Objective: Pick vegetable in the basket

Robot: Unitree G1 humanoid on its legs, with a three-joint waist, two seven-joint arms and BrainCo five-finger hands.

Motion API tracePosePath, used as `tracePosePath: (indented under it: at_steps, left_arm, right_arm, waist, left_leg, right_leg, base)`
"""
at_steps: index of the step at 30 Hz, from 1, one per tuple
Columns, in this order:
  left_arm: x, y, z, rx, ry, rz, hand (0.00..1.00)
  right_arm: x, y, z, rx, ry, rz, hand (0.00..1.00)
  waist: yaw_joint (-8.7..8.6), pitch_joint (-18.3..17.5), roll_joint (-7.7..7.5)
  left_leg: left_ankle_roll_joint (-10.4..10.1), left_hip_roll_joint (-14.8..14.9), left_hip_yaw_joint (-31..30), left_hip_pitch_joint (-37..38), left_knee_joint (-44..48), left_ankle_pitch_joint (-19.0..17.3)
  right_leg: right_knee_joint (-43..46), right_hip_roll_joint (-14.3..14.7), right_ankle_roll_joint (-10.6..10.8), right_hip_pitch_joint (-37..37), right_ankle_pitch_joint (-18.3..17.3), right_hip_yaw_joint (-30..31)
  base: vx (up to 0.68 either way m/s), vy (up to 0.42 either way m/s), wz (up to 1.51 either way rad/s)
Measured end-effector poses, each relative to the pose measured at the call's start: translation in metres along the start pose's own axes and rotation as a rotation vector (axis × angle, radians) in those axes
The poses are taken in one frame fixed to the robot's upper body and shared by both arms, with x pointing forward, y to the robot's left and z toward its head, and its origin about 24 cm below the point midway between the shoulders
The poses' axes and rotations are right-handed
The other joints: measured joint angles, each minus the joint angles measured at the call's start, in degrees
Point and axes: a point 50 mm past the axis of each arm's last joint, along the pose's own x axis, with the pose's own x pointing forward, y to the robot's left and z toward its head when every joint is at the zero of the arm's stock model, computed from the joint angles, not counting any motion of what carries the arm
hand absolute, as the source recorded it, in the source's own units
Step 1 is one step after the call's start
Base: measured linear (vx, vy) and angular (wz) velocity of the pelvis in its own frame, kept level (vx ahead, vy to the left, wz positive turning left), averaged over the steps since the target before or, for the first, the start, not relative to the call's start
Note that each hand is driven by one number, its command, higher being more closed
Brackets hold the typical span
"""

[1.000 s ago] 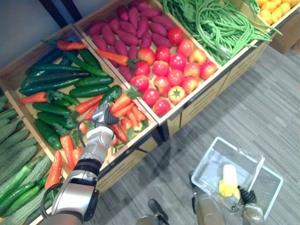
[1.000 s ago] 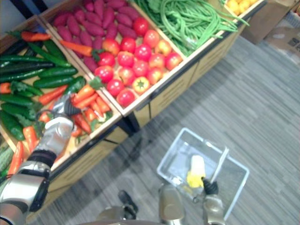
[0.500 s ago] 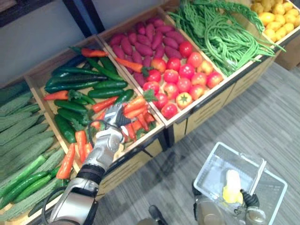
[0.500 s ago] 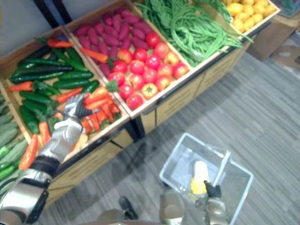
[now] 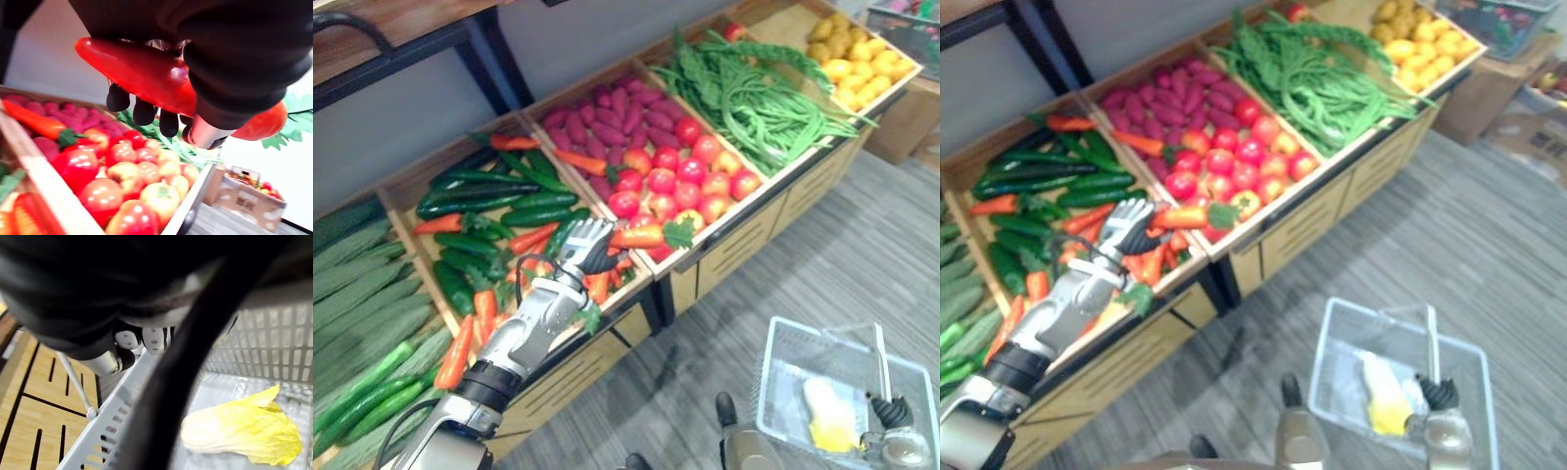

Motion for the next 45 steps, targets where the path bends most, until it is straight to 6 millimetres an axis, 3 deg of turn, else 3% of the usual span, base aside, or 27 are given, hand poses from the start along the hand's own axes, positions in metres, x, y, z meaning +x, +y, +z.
tracePosePath:
  at_steps: [3,7,13,19,25,36,45]
  left_arm:
    - [0.001,0.001,0.012,-0.01,-0.066,-0.02,1.0]
    - [-0.001,-0.006,0.023,-0.046,-0.127,-0.077,1.0]
    - [-0.003,-0.022,0.039,-0.1,-0.195,-0.175,1.0]
    - [0.006,-0.036,0.072,-0.166,-0.327,-0.238,1.0]
    - [0.013,-0.044,0.099,-0.201,-0.42,-0.267,1.0]
    - [0.007,-0.055,0.14,-0.267,-0.565,-0.324,1.0]
    - [0.001,-0.069,0.165,-0.303,-0.648,-0.406,1.0]
  right_arm:
    - [0.006,-0.02,0.03,-0.109,-0.145,-0.001,1.0]
    - [0.014,-0.029,0.067,-0.203,-0.293,0.025,1.0]
    - [0.011,-0.023,0.092,-0.297,-0.401,0.108,1.0]
    - [0.0,-0.011,0.119,-0.408,-0.541,0.196,1.0]
    - [-0.015,0.009,0.136,-0.489,-0.66,0.337,1.0]
    - [-0.035,0.014,0.16,-0.586,-0.798,0.463,1.0]
    - [-0.044,0.016,0.177,-0.601,-0.868,0.506,1.0]
  waist:
    - [-0.05,-0.9,-1.33]
    - [-0.12,-1.4,-2.06]
    - [-1.07,-1.4,-2.05]
    - [-1.38,-1.4,-2.06]
    - [-1.37,-1.7,-1.98]
    - [-1.44,-5.3,-1.62]
    - [-1.59,-5.7,-1.24]
  left_leg:
    - [-0.2,-0.3,3.9,1.4,0.0,-0.8]
    - [-0.3,-1.0,8.6,2.4,0.6,-1.9]
    - [-0.7,-0.6,12.4,3.4,3.1,-4.0]
    - [-1.3,1.7,16.9,3.5,9.9,-8.6]
    - [-2.3,4.0,22.0,3.9,15.1,-11.3]
    - [-3.1,6.7,27.4,4.6,20.3,-13.8]
    - [-3.3,8.4,28.4,4.9,23.1,-14.8]
  right_leg:
    - [-1.4,0.6,0.3,-0.1,1.3,3.7]
    - [-3.1,1.2,1.0,-0.5,3.1,8.1]
    - [-2.9,1.7,1.5,-0.4,3.4,11.0]
    - [-2.5,2.9,1.9,-0.7,3.7,14.8]
    - [-1.5,4.6,2.2,-1.5,3.9,17.8]
    - [0.0,6.9,2.5,-2.8,4.0,21.2]
    - [0.5,7.8,2.4,-2.9,4.4,21.9]
  base:
    - [-0.03,0.005,-0.62]
    - [-0.03,0.006,-0.59]
    - [-0.03,-0.025,-0.3]
    - [-0.03,-0.043,-0.35]
    - [0.01,-0.027,-0.32]
    - [-0.02,-0.011,-0.18]
    - [0.0,-0.003,-0.06]
